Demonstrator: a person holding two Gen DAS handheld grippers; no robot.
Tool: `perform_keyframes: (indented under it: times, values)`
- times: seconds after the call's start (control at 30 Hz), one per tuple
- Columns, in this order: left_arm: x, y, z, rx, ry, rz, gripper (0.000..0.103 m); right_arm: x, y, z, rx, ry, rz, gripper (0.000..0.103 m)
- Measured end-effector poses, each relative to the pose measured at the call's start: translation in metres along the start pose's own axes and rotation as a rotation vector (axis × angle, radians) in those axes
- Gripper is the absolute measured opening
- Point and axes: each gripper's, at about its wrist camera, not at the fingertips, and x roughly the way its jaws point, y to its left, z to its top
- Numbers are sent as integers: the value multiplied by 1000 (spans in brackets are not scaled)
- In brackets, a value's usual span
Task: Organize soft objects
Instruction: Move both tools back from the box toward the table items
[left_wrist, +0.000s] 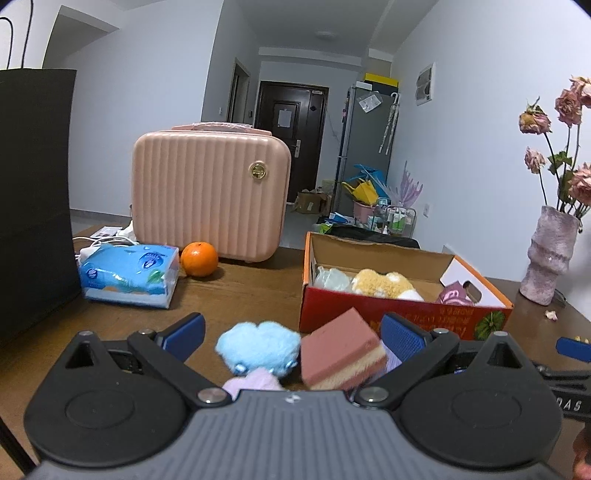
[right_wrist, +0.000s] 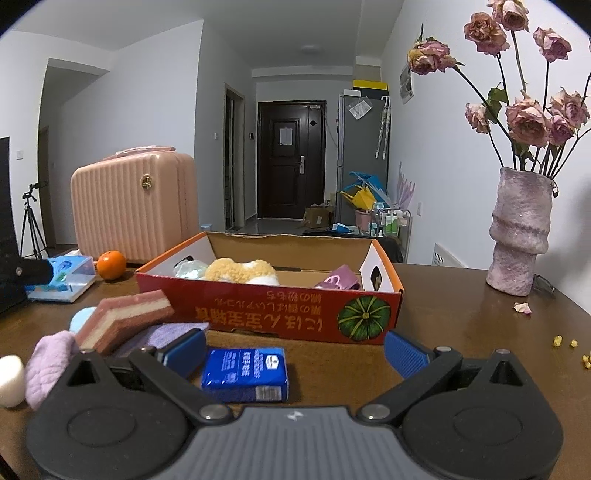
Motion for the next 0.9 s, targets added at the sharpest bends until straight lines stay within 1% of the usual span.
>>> perform_keyframes:
  times: [0.23,0.4,0.6,0.8,0.9]
  values:
    - [-15,11,-12,0,10,-14,103,-16,6,-10,-9,-3,1,103]
    - [-17,16,-12,-3,8,-6,103,-19,9,-14,-13,2,2,103]
    - [-23,36,-9,-2,0,-3,103,-18,8,-17,-2,8,-5,103]
    - [-15,63,-10,43,45,51,103,-14,5,-18,4,18,-10,103]
    - [-8,77,-15,48,100,54,103,-13,5,-20,6,24,-11,103]
